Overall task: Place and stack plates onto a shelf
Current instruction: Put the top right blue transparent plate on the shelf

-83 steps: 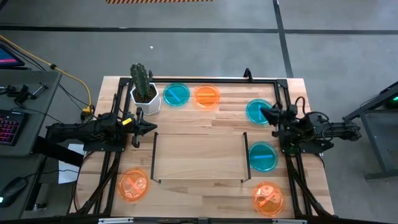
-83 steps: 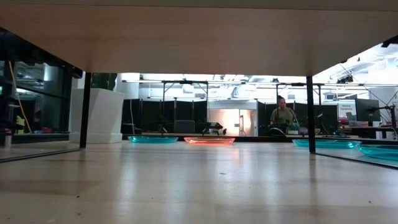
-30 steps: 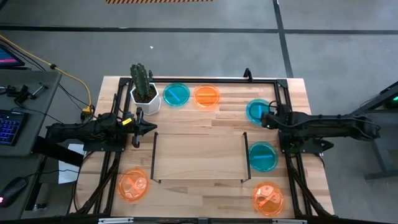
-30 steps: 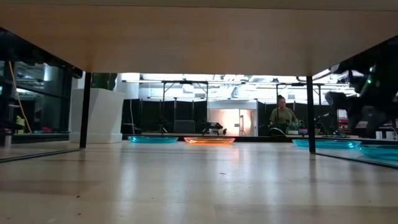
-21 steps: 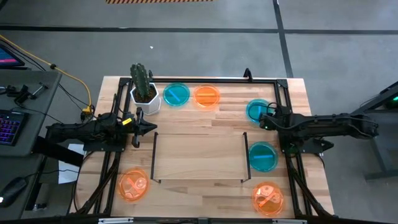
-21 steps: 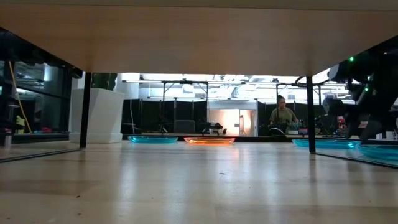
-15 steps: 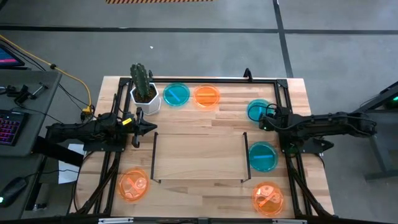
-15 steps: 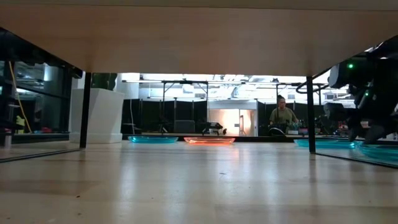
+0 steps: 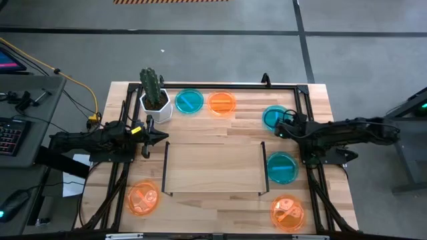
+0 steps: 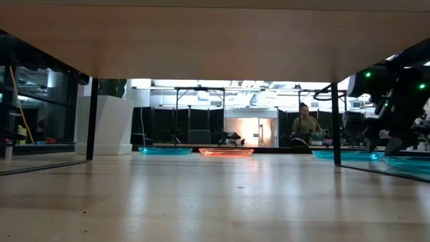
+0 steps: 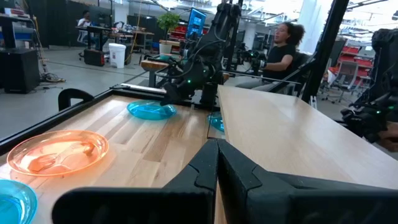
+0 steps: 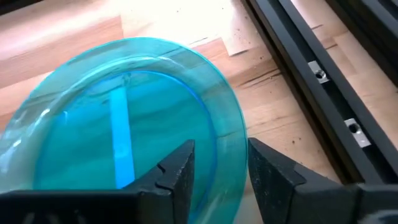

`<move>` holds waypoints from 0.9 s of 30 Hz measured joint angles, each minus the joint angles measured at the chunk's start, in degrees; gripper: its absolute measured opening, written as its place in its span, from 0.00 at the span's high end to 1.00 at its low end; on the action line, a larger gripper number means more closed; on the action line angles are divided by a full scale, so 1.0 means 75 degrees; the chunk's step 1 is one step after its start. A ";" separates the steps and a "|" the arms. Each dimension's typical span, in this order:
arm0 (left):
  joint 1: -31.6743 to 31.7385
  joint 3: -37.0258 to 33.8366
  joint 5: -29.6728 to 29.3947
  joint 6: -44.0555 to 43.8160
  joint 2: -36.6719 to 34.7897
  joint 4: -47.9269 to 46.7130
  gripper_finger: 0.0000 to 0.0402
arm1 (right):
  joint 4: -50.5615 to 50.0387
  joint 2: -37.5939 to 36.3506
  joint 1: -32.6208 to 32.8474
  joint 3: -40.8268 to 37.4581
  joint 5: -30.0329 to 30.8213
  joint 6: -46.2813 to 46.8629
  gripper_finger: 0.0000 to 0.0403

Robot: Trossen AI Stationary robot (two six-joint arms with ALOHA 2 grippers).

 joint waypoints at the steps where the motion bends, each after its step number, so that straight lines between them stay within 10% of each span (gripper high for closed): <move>1: 0.0000 0.0000 0.0000 -0.0001 0.0000 0.0000 1.00 | 0.0113 0.0149 -0.0053 -0.0001 -0.0001 -0.0003 0.70; 13: 0.0000 0.0000 0.0001 -0.0009 -0.0001 0.0000 1.00 | 0.0797 0.1169 -0.0237 0.0017 0.0738 0.0059 0.98; 27: -0.0002 0.0000 0.0003 -0.0196 -0.0001 0.0001 1.00 | 0.1009 -0.0027 0.0243 0.0017 0.1556 -0.0121 1.00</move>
